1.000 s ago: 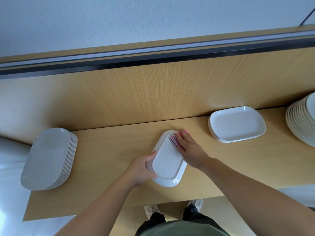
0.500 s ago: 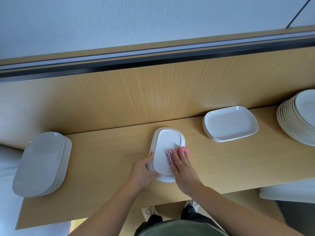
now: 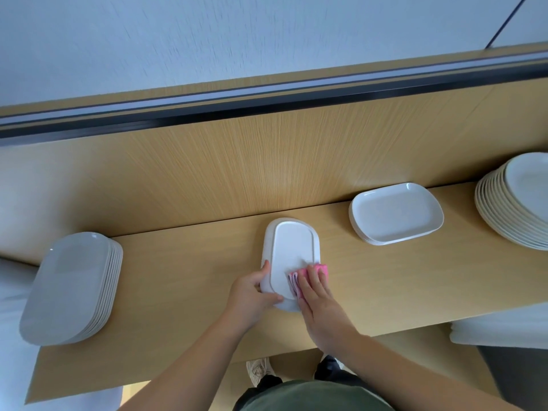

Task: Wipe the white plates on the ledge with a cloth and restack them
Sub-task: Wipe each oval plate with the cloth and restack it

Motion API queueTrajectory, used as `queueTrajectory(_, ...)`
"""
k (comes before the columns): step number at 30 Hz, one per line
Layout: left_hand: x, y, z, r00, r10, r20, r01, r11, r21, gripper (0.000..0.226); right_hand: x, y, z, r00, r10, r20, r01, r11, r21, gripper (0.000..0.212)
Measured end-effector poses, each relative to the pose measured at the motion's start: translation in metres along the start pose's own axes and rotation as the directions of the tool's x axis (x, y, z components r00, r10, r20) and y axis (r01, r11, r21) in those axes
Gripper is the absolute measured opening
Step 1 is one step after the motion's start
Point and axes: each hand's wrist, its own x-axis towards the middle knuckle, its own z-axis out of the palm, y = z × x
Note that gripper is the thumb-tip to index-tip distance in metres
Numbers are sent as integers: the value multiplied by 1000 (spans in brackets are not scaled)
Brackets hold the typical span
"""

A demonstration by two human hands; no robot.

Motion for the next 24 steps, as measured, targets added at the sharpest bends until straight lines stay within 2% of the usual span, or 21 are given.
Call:
queueTrajectory(2, 0, -1, -1, 1000, -14, 11, 14, 1000, -9, 88, -3, 5, 4, 994, -84, -71, 77, 993, -92, 67)
queueTrajectory(4, 1, -1, -4, 1000, -10, 26, 9, 1000, 16, 89, 2, 10, -3, 995, -92, -49, 86, 989, -118, 81)
queueTrajectory(6, 1, 2, -6, 999, 13, 32, -15, 998, 54, 88, 11, 12, -15, 997, -43, 56, 49, 994, -96, 88)
queueTrajectory(11, -3, 8, -5, 996, 77, 48, -83, 988, 133, 82, 49, 13, -38, 996, 19, 88, -6, 989, -146, 55)
queueTrajectory(14, -4, 9, -5, 994, 84, 63, -92, 985, 143, 81, 74, 8, -50, 998, 40, 58, -31, 989, -146, 53)
queueTrajectory(17, -5, 9, -7, 997, 64, 45, -69, 990, 121, 84, 89, 3, -57, 999, 2, 53, 5, 991, -131, 53)
queueTrajectory(21, -3, 8, -10, 998, 50, 32, -53, 992, 111, 86, 77, 4, -60, 999, 54, 0, -53, 990, -132, 54)
queueTrajectory(24, -2, 8, -9, 998, 45, 48, -51, 990, 130, 86, 72, 5, -54, 998, 46, 53, -35, 981, -190, 55)
